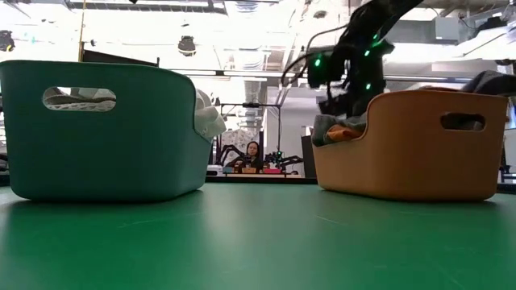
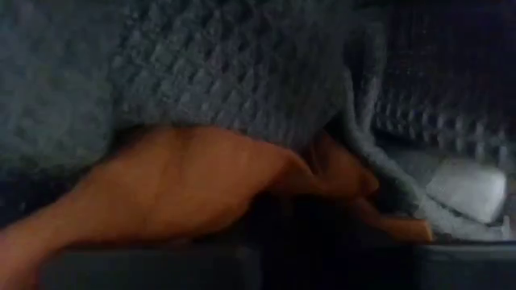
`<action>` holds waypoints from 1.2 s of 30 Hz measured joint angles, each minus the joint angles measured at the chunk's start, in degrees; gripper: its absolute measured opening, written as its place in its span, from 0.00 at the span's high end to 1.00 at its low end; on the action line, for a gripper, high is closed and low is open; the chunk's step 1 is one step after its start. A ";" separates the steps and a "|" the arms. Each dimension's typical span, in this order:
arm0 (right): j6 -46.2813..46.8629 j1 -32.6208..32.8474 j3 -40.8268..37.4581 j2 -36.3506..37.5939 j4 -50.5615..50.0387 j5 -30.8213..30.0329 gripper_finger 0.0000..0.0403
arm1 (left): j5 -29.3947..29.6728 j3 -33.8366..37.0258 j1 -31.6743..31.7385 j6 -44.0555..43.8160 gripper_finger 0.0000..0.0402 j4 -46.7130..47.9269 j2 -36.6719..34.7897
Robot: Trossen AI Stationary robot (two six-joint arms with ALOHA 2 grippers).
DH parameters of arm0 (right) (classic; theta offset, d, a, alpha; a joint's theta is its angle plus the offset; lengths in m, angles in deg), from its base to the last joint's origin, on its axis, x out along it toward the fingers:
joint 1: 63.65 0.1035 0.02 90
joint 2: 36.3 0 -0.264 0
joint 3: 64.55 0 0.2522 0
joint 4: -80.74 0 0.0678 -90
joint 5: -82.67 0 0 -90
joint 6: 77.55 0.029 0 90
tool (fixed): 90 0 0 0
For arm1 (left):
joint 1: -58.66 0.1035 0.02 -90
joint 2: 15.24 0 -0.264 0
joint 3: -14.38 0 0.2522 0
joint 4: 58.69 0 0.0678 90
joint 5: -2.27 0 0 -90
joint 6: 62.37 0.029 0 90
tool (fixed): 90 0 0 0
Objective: Sort towels by color in basket
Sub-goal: Put the orange towel into the orange bin
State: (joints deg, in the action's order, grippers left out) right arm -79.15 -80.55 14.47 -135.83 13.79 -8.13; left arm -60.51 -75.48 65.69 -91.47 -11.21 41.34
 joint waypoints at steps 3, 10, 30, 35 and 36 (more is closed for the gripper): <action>0.03 0.00 0.81 -2.71 -0.77 0.00 0.74 | 0.01 0.00 0.00 -0.05 0.69 0.33 -0.74; 0.04 -0.99 6.34 -0.51 -7.27 0.58 0.60 | 0.05 0.00 0.00 0.30 0.69 0.32 -2.59; 3.98 -3.07 19.62 20.55 -36.24 1.74 0.38 | -0.18 0.00 -0.48 1.08 0.69 0.35 -2.60; 8.69 -3.21 9.32 24.89 -36.76 2.40 0.38 | -0.24 0.00 -0.53 0.65 0.69 0.35 -2.60; 9.64 -3.23 7.26 25.63 -36.09 2.39 0.38 | -0.24 0.00 -0.59 0.63 0.69 0.35 -2.60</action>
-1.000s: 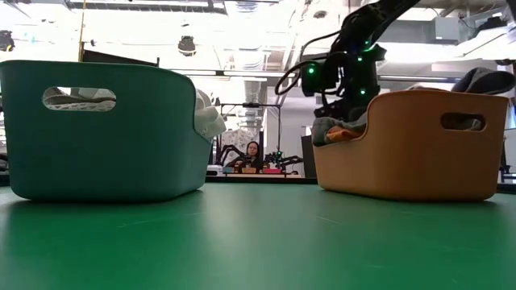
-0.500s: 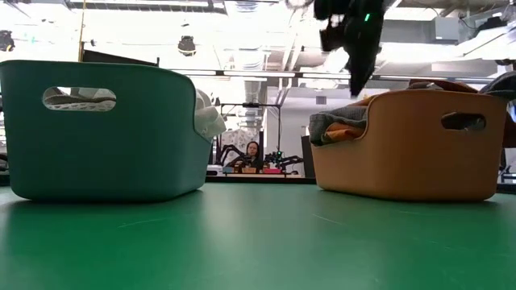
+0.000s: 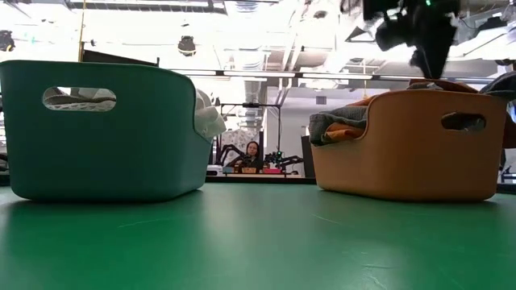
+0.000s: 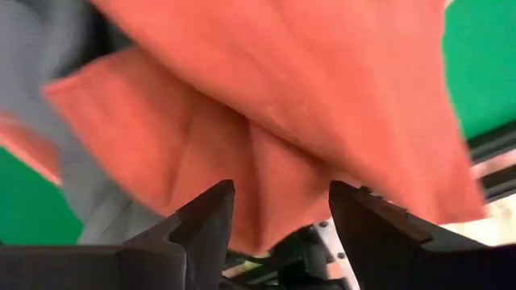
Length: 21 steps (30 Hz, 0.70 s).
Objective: Sort towels by color in basket
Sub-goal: Put the orange towel into the orange bin
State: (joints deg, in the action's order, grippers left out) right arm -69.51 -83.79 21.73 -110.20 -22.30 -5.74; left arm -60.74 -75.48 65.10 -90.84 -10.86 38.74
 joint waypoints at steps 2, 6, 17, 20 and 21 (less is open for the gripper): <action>2.22 0.09 -3.79 1.52 1.72 -0.01 0.38 | -0.02 0.00 -0.02 -0.02 0.69 -0.02 0.00; 4.99 0.32 -11.00 3.59 6.03 0.01 0.39 | -0.07 0.00 -0.02 -0.04 0.69 -0.04 0.00; 4.54 1.88 -12.89 3.90 6.86 3.37 0.95 | -0.19 0.00 -0.04 -0.28 0.69 -0.15 0.00; 4.61 2.41 -10.17 3.90 4.78 3.49 0.94 | -0.20 0.00 -0.04 -0.28 0.69 -0.15 0.00; 4.78 2.43 -8.90 3.90 3.98 3.51 0.94 | -0.20 0.00 -0.04 -0.28 0.69 -0.15 0.00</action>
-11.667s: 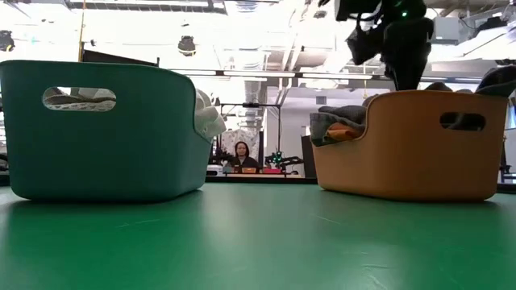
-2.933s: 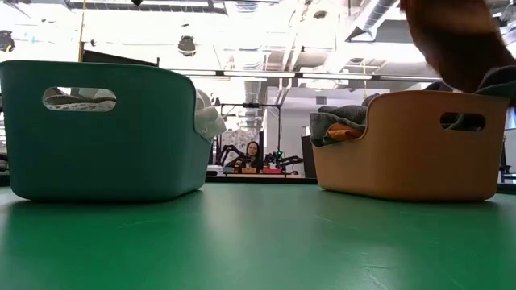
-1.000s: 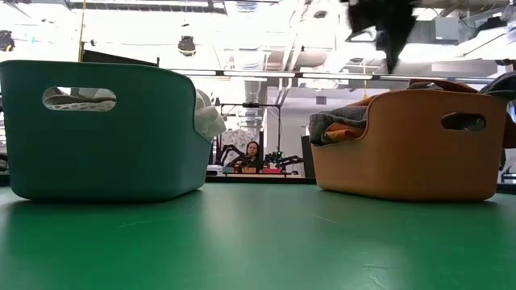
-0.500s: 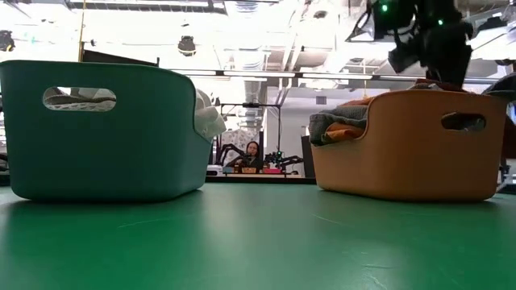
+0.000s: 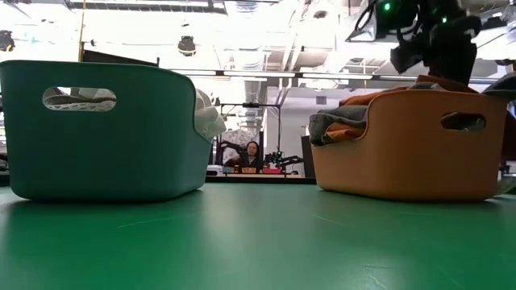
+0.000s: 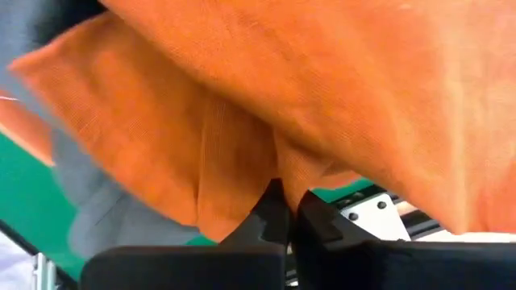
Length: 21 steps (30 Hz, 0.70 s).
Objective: Sort towels by color in basket
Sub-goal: Put the orange towel into the orange bin
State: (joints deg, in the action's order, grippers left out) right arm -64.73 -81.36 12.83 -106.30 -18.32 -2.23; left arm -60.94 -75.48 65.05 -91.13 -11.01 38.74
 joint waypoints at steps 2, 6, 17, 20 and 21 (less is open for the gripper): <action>0.66 0.00 3.02 0.00 -1.27 0.07 0.95 | 0.00 0.00 0.00 0.00 0.69 0.00 0.00; 0.44 -0.04 11.10 0.00 -1.58 6.72 0.95 | 0.00 0.00 0.00 0.00 0.69 0.00 0.00; 5.45 0.86 20.04 -0.63 15.16 27.93 0.94 | 0.00 0.00 0.00 -0.15 0.69 -0.65 0.00; 6.98 0.58 18.86 -1.60 18.90 26.89 0.94 | -0.48 0.00 0.00 -0.72 0.69 -0.63 0.00; 7.07 0.35 18.45 -2.23 18.46 24.48 0.94 | -1.06 0.00 0.00 -0.83 0.69 -0.63 0.00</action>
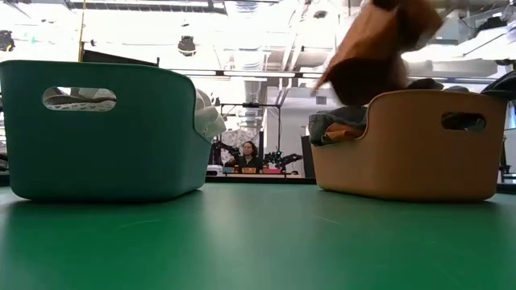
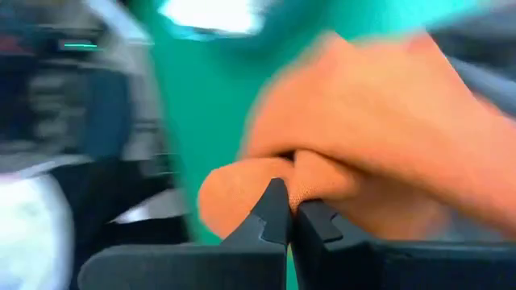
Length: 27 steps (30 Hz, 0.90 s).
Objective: Sort towels by color in basket
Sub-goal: Put the orange towel into the orange bin
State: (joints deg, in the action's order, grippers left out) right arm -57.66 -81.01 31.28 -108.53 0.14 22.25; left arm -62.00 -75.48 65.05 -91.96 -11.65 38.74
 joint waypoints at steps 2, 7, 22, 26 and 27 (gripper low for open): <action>0.01 -0.15 -0.56 -1.80 -2.36 -6.60 0.94 | -0.38 0.00 0.00 -0.25 0.69 0.11 0.00; -1.52 -0.55 -4.43 -6.53 -7.94 -24.78 0.94 | -0.51 0.00 -0.62 -0.66 0.69 0.30 0.00; -9.39 -1.08 -15.18 -18.97 -9.98 -28.28 0.86 | -1.49 0.00 -0.81 -1.12 0.69 0.35 -0.02; -12.32 -1.70 -13.20 -16.69 -13.55 -28.26 0.80 | -1.47 0.00 -0.81 -0.66 0.69 0.39 -0.02; -13.04 -1.99 -12.26 -15.93 -14.58 -28.26 0.78 | -1.46 0.00 -0.81 -0.42 0.69 0.39 -0.02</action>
State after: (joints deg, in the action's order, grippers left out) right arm -70.70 -83.00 19.02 -124.46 -14.44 -6.01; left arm -63.46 -75.48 64.24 -92.37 -11.26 38.72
